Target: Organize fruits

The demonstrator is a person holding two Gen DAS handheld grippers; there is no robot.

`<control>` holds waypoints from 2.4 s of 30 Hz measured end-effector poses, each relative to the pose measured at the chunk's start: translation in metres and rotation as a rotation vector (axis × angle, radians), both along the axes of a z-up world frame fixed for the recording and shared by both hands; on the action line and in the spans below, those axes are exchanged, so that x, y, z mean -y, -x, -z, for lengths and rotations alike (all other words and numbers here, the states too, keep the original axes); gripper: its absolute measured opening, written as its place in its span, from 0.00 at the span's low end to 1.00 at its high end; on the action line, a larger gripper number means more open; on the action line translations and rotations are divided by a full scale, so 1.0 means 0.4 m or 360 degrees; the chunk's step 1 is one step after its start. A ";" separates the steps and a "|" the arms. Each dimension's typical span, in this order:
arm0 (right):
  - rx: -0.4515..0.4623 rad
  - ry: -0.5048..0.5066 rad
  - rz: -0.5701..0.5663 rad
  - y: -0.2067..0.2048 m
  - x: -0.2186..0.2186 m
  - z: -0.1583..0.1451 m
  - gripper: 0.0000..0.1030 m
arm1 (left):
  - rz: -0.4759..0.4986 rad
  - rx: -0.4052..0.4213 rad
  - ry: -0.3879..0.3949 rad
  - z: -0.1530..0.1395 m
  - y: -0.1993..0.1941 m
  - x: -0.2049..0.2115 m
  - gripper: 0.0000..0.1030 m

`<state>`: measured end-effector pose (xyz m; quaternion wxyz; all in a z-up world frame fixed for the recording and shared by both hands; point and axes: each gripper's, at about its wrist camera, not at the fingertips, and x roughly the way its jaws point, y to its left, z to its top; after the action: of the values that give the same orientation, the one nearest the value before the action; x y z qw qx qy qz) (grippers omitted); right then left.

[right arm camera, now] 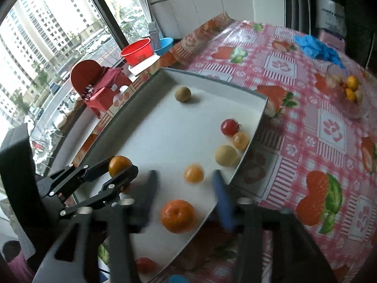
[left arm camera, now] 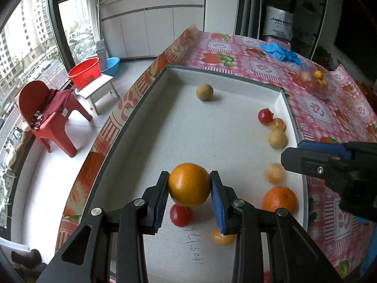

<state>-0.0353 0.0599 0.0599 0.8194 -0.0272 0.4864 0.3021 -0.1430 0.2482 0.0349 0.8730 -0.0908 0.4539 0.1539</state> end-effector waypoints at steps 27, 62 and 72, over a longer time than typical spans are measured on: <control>0.0069 0.0113 0.0032 0.035 0.039 -0.026 0.83 | -0.0032 0.0020 -0.0035 -0.021 0.028 0.014 0.83; 0.0186 0.0286 -0.0071 0.112 0.023 -0.078 1.00 | -0.0024 -0.0066 0.0015 -0.059 0.081 0.052 1.00; 0.0159 0.0316 -0.0069 0.108 0.025 -0.061 1.00 | -0.0028 -0.0117 -0.0040 -0.046 0.084 0.061 1.00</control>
<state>-0.0785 0.0501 0.0844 0.8291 -0.1337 0.4718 0.2685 -0.1765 0.2237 0.0533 0.8554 -0.0782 0.4829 0.1703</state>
